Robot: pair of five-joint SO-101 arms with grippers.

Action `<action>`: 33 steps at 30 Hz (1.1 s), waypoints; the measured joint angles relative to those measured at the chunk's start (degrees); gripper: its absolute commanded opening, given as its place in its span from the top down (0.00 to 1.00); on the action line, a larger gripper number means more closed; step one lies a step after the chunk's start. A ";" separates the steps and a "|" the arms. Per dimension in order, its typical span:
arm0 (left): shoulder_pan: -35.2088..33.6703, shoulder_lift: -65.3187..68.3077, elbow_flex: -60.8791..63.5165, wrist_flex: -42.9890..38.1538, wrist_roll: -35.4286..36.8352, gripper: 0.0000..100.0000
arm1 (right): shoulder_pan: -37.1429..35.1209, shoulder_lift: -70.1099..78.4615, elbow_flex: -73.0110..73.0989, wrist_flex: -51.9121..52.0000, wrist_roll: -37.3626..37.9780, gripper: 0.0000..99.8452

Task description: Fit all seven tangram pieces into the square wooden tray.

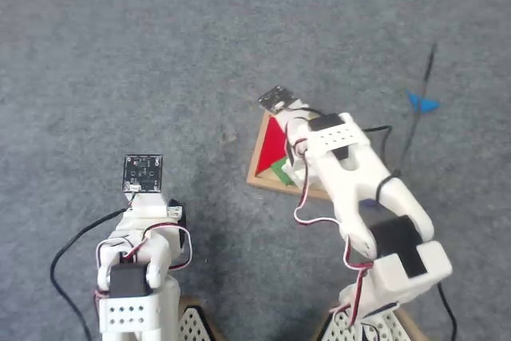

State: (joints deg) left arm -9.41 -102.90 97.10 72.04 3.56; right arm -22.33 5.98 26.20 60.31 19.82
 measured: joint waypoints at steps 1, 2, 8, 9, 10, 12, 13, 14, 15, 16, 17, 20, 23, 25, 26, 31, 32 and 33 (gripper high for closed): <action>0.00 0.00 0.00 0.00 0.00 0.94 | 0.53 -0.97 0.00 0.18 0.00 0.88; 0.00 0.00 0.00 0.00 0.00 0.94 | 0.97 -2.11 0.00 0.35 0.00 0.88; 0.00 0.00 0.00 0.00 0.00 0.94 | -0.79 -9.14 0.00 0.35 -0.53 0.88; 0.00 0.00 0.00 0.00 0.00 0.94 | -2.02 -9.76 0.00 0.35 -0.62 0.88; 0.00 0.00 0.00 0.00 0.00 0.94 | -3.60 -9.85 0.00 0.35 -0.62 0.88; 0.00 0.00 0.00 0.00 0.00 0.94 | -6.95 -9.85 -0.09 0.35 -0.62 0.88; 0.00 0.00 0.00 0.00 0.00 0.94 | -8.53 -9.85 -0.18 0.35 -0.62 0.88; 0.00 0.00 0.00 0.00 0.00 0.94 | -9.76 -9.67 -0.18 0.35 -0.62 0.88; 0.00 0.00 0.00 0.00 0.00 0.94 | -10.55 -9.05 -0.18 0.09 -0.62 0.88; 0.00 0.00 0.00 0.00 0.00 0.94 | -10.90 -7.91 -0.18 -0.44 -0.62 0.88; 0.00 0.00 0.00 0.00 0.00 0.94 | -10.90 -6.33 -0.18 -0.88 -0.62 0.88; 0.00 0.00 0.00 0.00 0.00 0.94 | -10.20 -1.41 -0.18 -2.46 -0.62 0.88; 0.00 0.00 0.00 0.00 0.00 0.94 | -8.00 1.05 -1.05 -3.60 -0.62 0.88; 0.00 0.00 0.00 0.00 0.00 0.94 | -6.15 1.93 -1.93 -4.40 -0.62 0.88; 0.00 0.00 0.00 0.00 0.00 0.94 | -5.36 2.02 -2.11 -4.66 -0.62 0.88; 0.00 0.00 0.00 0.00 0.00 0.94 | -4.48 0.88 -2.11 -4.75 -0.62 0.88; 0.00 0.00 0.00 0.00 0.00 0.94 | -4.31 -0.09 -1.93 -4.57 -0.62 0.88; 0.00 0.00 0.00 0.00 0.00 0.94 | -3.96 -1.41 -1.93 -3.96 -0.70 0.88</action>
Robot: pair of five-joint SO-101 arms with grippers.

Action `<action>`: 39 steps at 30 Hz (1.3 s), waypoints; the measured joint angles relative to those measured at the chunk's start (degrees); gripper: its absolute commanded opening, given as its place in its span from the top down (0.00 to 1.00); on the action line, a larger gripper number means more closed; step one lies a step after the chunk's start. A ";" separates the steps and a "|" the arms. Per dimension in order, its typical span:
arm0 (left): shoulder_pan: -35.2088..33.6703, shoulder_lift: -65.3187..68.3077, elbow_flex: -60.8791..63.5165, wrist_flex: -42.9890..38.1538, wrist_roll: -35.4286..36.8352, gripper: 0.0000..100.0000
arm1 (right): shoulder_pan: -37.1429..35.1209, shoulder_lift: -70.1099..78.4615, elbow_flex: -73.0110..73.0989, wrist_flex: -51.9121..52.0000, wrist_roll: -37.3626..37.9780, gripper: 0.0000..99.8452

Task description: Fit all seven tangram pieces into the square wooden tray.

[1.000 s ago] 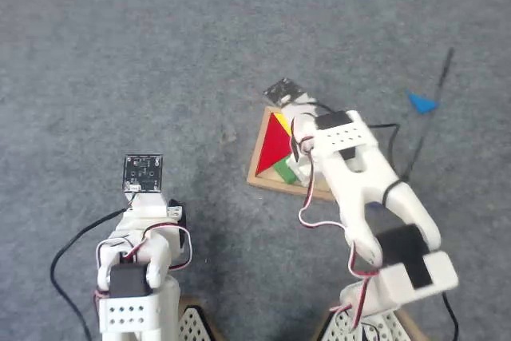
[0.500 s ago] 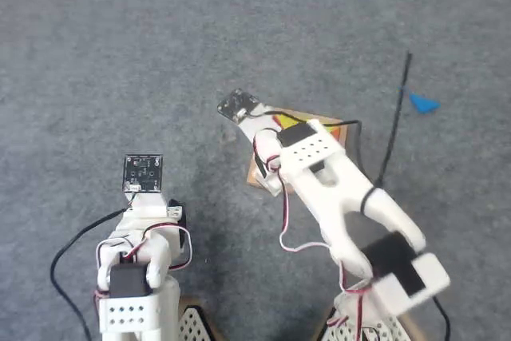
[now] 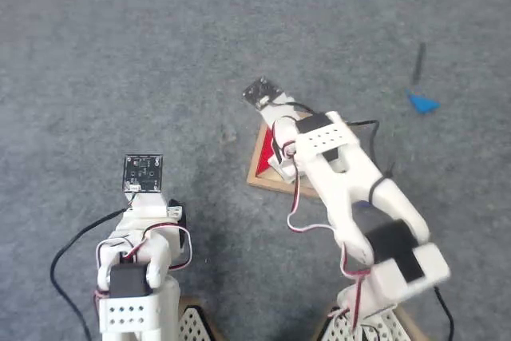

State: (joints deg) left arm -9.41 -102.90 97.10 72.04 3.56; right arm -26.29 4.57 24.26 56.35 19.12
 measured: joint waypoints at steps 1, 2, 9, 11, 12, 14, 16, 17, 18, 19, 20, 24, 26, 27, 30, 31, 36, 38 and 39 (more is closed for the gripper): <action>0.00 0.00 0.00 0.00 0.00 0.94 | 0.00 -2.02 0.00 1.14 -0.26 0.88; 0.00 0.00 0.00 0.00 0.00 0.94 | 0.00 -4.48 0.00 2.29 -0.79 0.88; 0.00 0.00 0.00 0.00 0.00 0.94 | 15.74 -18.64 0.00 8.62 -1.05 0.85; 0.00 0.00 0.00 0.00 0.00 0.94 | 23.38 -18.90 0.00 8.70 3.16 0.79; 0.00 0.00 0.00 0.00 0.00 0.94 | 27.16 -18.64 -0.18 8.70 6.15 0.76; 0.00 0.00 0.00 0.00 0.09 0.94 | 33.67 -16.79 -2.11 8.70 12.04 0.70; 0.00 0.00 0.00 0.00 0.18 0.94 | 38.15 -13.45 -4.48 8.70 16.26 0.68; 0.00 0.00 0.00 0.00 0.18 0.94 | 39.65 -11.16 -6.07 8.70 17.76 0.67; 0.00 0.00 0.00 0.00 0.18 0.94 | 40.70 -8.97 -7.65 8.70 19.08 0.67; 0.00 0.00 0.00 0.00 0.18 0.94 | 41.41 -6.86 -9.41 8.70 19.96 0.67; 0.00 0.00 0.00 0.00 0.18 0.94 | 41.67 -4.92 -11.52 8.70 20.40 0.67; 0.00 0.00 0.00 0.00 0.18 0.94 | 41.76 2.73 -19.87 8.70 21.01 0.67; 0.00 0.00 0.00 0.00 0.18 0.94 | 41.41 6.77 -24.35 8.70 21.36 0.67; 0.00 0.00 0.00 0.00 0.18 0.94 | 41.05 8.97 -26.37 8.70 21.54 0.67; 0.00 0.00 0.00 0.00 0.18 0.94 | 40.44 14.86 -31.21 8.70 23.82 0.67; 0.00 0.00 0.00 0.00 0.18 0.94 | 40.35 16.79 -32.44 8.70 25.58 0.67; 0.00 0.00 0.00 0.00 0.18 0.94 | 40.35 23.65 -34.64 8.70 36.40 0.67; 0.00 0.00 0.00 0.00 0.18 0.94 | 40.18 25.76 -34.90 8.53 40.53 0.67; 0.00 0.00 0.00 0.00 0.18 0.94 | 40.09 26.55 -35.08 8.00 42.20 0.67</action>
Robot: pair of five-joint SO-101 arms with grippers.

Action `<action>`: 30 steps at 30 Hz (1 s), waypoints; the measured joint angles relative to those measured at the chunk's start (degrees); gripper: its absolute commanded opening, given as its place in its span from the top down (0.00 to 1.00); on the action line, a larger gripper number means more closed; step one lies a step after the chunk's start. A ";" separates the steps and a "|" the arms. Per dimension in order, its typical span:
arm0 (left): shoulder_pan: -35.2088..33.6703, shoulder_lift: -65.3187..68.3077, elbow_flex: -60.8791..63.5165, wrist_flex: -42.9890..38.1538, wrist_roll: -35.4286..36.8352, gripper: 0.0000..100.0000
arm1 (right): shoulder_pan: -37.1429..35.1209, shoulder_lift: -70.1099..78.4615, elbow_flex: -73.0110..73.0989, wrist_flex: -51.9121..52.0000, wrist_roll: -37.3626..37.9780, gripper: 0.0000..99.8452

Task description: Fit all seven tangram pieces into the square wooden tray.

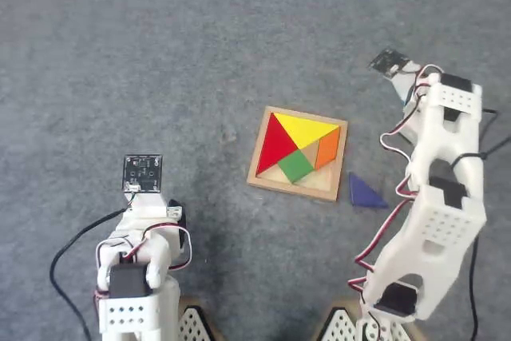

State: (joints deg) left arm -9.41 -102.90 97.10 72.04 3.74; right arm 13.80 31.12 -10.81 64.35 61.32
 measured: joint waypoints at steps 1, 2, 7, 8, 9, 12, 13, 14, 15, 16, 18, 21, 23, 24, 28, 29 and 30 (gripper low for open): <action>0.00 0.00 0.00 0.00 0.00 0.94 | 0.00 0.79 -0.35 -0.62 1.23 0.67; 0.00 0.00 0.00 0.00 0.00 0.94 | 0.00 1.32 -0.88 -1.41 2.11 0.67; 0.00 0.00 0.00 0.00 0.00 0.94 | -0.09 4.84 -3.69 -3.69 6.33 0.67; 0.00 0.00 0.00 0.00 0.00 0.94 | 0.00 5.54 -4.04 -4.40 6.95 0.67; 0.00 0.00 0.00 0.00 0.00 0.94 | 0.09 6.24 -4.22 -5.27 7.30 0.67; 0.00 0.00 0.00 0.00 0.00 0.94 | 0.18 7.91 -4.31 -7.38 7.82 0.67; 0.00 0.00 0.00 0.00 0.00 0.94 | 0.18 8.35 -4.31 -7.82 7.91 0.67; 0.00 0.00 0.00 0.00 0.00 0.94 | 0.18 8.62 -4.31 -8.35 7.91 0.67; 0.00 0.00 0.00 0.00 0.00 0.94 | 0.26 8.79 -4.31 -8.97 7.91 0.67; 0.00 0.00 0.00 0.00 0.00 0.94 | 0.26 8.97 -4.31 -9.49 7.91 0.67; 0.00 0.00 0.00 0.00 0.00 0.94 | 0.26 9.14 -4.31 -10.64 8.00 0.67; 0.00 0.00 0.00 0.00 0.00 0.94 | 0.26 9.58 -4.31 -11.52 8.00 0.68; 0.00 0.00 0.00 0.00 0.00 0.94 | 0.26 9.93 -4.31 -12.75 8.00 0.68; 0.00 0.00 0.00 0.00 0.00 0.94 | 0.26 10.02 -4.31 -13.19 8.00 0.70; 0.00 0.00 0.00 0.00 0.00 0.94 | 0.26 10.02 -4.31 -13.63 8.00 0.79; 0.00 0.00 0.00 0.00 0.00 0.94 | 0.26 10.02 -4.31 -13.63 8.00 0.81; 0.00 0.00 0.00 0.00 0.00 0.94 | 0.26 10.02 -4.31 -13.63 8.53 0.82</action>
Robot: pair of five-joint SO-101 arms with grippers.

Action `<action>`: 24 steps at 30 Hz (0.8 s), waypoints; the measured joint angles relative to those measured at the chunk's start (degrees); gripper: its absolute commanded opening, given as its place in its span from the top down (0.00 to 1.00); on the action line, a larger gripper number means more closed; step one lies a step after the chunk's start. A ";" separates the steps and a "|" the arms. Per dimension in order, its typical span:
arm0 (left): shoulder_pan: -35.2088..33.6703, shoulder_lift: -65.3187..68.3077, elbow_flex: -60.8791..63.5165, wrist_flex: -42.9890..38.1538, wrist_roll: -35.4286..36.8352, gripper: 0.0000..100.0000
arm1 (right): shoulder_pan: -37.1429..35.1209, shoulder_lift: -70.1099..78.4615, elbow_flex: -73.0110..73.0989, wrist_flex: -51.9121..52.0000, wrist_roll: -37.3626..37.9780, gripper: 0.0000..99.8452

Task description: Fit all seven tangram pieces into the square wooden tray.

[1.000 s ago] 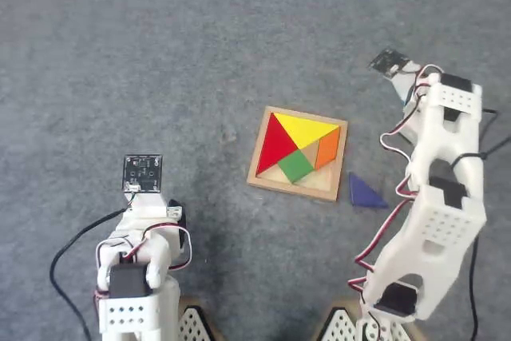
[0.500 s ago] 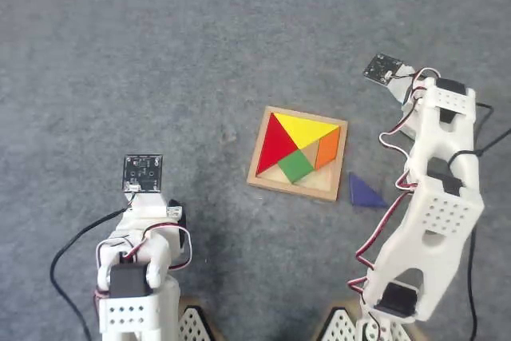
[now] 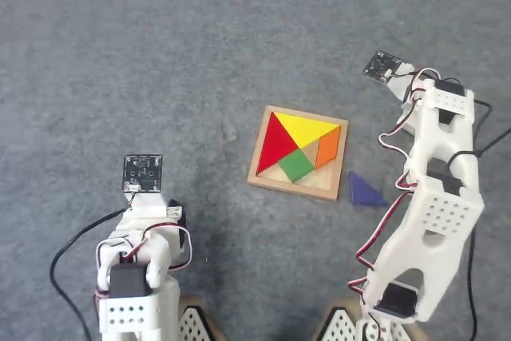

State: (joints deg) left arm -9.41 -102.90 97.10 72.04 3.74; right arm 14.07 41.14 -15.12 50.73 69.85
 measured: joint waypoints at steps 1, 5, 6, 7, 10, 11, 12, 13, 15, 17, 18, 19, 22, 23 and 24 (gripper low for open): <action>0.00 0.00 0.00 0.00 0.00 0.94 | 0.00 0.00 0.00 0.00 0.53 0.84; 0.00 0.00 0.00 0.00 0.00 0.94 | 0.00 0.18 -1.58 1.49 2.64 0.84; 0.00 0.00 0.00 0.00 0.00 0.94 | 0.09 0.62 -2.55 2.29 2.90 0.84; 0.00 0.00 0.00 0.00 0.00 0.94 | 0.09 0.44 -2.55 2.99 3.16 0.84; 0.00 0.00 0.00 0.00 0.00 0.94 | 0.18 0.09 -2.64 4.92 3.25 0.84; 0.00 0.00 0.00 0.00 0.00 0.94 | 0.18 0.09 -2.73 5.89 3.25 0.84; 0.00 0.00 0.00 0.00 0.00 0.94 | 0.18 0.09 -3.16 7.12 3.25 0.84; 0.00 0.00 0.00 0.00 0.00 0.94 | 0.18 0.09 -3.60 8.26 3.25 0.84; 0.00 0.00 0.00 0.00 0.00 0.94 | 0.18 -0.09 -3.60 10.55 3.25 0.84; 0.00 0.00 0.00 0.00 0.00 0.94 | 0.09 -0.97 -3.87 12.92 2.37 0.84; 0.00 0.00 0.00 0.00 0.00 0.94 | 0.00 -1.32 -3.87 14.07 1.14 0.84; 0.00 0.00 0.00 0.00 0.00 0.94 | -0.09 -1.58 -3.87 15.12 -0.26 0.84; 0.00 0.00 0.00 0.00 0.00 0.94 | -0.26 -3.96 -2.90 20.22 -5.10 0.84; 0.00 0.00 0.00 0.00 0.00 0.94 | -0.44 -4.40 -2.90 22.59 -6.86 0.84; 0.00 0.00 0.00 0.00 0.00 0.94 | -0.88 -4.84 -2.90 25.05 -8.44 0.84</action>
State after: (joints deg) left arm -9.41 -102.90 97.10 72.04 3.74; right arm 13.19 36.31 -18.02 75.78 61.41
